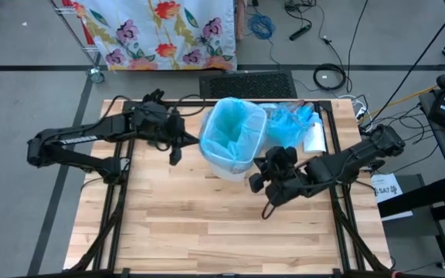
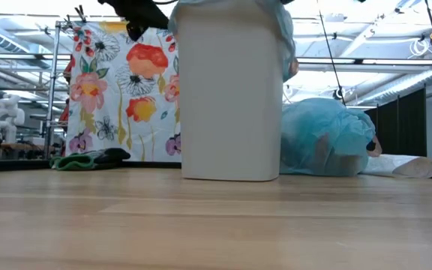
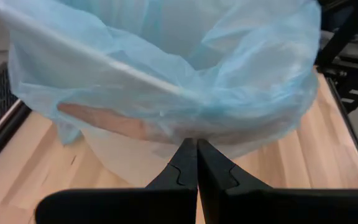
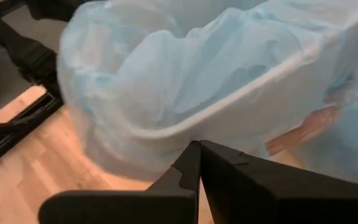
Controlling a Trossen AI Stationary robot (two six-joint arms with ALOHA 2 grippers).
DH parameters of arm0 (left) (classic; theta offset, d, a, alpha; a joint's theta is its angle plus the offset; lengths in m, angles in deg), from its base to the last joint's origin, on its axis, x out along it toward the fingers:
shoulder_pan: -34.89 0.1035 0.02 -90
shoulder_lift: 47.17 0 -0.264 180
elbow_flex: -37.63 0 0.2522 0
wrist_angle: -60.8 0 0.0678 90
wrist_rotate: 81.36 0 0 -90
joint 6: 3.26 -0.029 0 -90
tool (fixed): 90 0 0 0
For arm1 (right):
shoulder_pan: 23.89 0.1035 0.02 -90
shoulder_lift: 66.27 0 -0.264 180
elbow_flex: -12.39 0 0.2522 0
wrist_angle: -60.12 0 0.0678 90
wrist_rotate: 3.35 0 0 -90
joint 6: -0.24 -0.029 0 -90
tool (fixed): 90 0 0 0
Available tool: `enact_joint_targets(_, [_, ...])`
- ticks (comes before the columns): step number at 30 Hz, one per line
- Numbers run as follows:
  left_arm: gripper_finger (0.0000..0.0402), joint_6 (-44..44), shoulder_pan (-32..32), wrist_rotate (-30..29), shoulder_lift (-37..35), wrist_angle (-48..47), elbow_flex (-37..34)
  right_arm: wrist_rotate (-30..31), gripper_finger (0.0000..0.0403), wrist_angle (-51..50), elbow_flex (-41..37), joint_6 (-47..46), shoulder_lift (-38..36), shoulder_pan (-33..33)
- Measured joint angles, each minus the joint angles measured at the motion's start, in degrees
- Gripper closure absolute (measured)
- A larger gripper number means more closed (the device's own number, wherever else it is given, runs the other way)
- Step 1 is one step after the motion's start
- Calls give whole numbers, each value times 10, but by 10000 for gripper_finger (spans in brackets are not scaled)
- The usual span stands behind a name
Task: Place trash/remove bag and relplace
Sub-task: Insert the new blue trash bag into the trash bin
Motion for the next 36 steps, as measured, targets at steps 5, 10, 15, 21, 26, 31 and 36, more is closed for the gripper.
enact_joint_targets(5, [401, -3, 0, 0, 31, 1, 0, -23, 403, 2, 0, 13, 10, -21])
enact_joint_targets(10, [401, -3, 0, 1, 61, 2, 0, -34, 403, 3, 0, 13, 30, -27])
enact_joint_targets(15, [401, -3, 0, 7, 94, -1, 0, -34, 403, -2, 0, 13, 57, -26])
enact_joint_targets(21, [401, 0, -1, 50, 135, 3, 0, -34, 403, -1, -1, 5, 93, -27])
enact_joint_targets(26, [401, 1, -1, 50, 133, -3, 0, -30, 403, -1, -1, -5, 93, -15])
enact_joint_targets(31, [401, 1, 1, 36, 94, -32, 0, -12, 403, 0, -1, -8, 60, 11])
enact_joint_targets(36, [401, 1, 6, 26, 44, -43, 0, 17, 403, -11, -1, -14, 22, 39])
